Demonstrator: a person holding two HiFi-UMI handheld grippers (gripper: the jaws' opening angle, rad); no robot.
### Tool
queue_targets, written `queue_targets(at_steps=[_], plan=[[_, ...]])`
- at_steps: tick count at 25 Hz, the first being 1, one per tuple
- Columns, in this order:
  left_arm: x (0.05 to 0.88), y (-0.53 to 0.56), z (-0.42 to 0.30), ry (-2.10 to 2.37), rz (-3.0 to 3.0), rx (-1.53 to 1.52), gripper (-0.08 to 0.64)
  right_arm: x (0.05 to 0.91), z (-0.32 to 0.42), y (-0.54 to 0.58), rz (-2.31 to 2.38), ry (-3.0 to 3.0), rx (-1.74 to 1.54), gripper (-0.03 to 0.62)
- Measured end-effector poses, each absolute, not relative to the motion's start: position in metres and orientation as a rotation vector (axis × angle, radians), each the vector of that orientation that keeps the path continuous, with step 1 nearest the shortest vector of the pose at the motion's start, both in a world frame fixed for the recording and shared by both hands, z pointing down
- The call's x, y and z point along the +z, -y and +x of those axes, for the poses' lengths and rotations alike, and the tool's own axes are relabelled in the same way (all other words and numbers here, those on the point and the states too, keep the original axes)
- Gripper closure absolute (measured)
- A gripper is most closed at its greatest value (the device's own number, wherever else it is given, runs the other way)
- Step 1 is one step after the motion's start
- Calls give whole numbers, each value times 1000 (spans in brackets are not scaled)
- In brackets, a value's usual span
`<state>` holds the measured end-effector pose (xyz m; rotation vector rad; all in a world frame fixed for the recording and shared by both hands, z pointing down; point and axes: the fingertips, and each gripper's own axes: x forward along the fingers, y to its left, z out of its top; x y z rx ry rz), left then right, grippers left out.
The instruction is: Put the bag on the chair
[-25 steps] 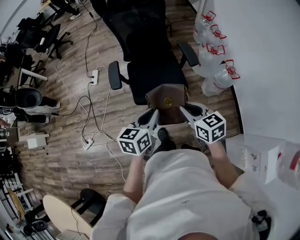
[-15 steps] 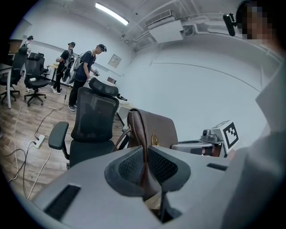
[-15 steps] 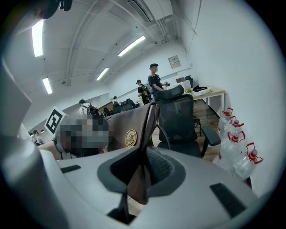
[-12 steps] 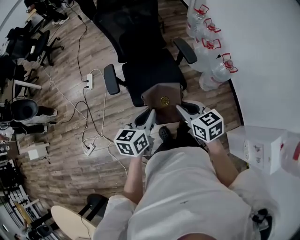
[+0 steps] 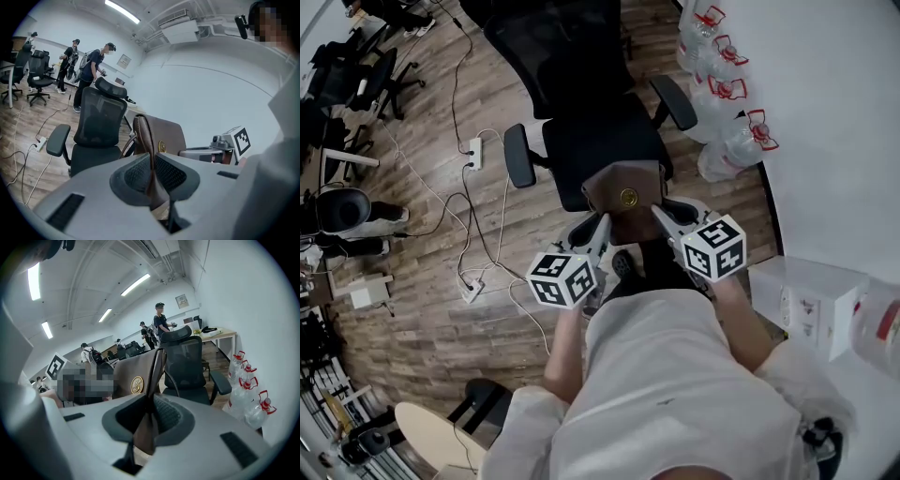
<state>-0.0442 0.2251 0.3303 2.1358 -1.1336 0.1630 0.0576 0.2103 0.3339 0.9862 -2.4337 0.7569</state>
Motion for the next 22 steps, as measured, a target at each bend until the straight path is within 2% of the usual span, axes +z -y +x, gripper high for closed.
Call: queue_targets(at_steps=[22], plan=[[339, -60, -32, 1247, 2015, 185, 526, 346, 66, -35, 802, 2436, 784, 534]])
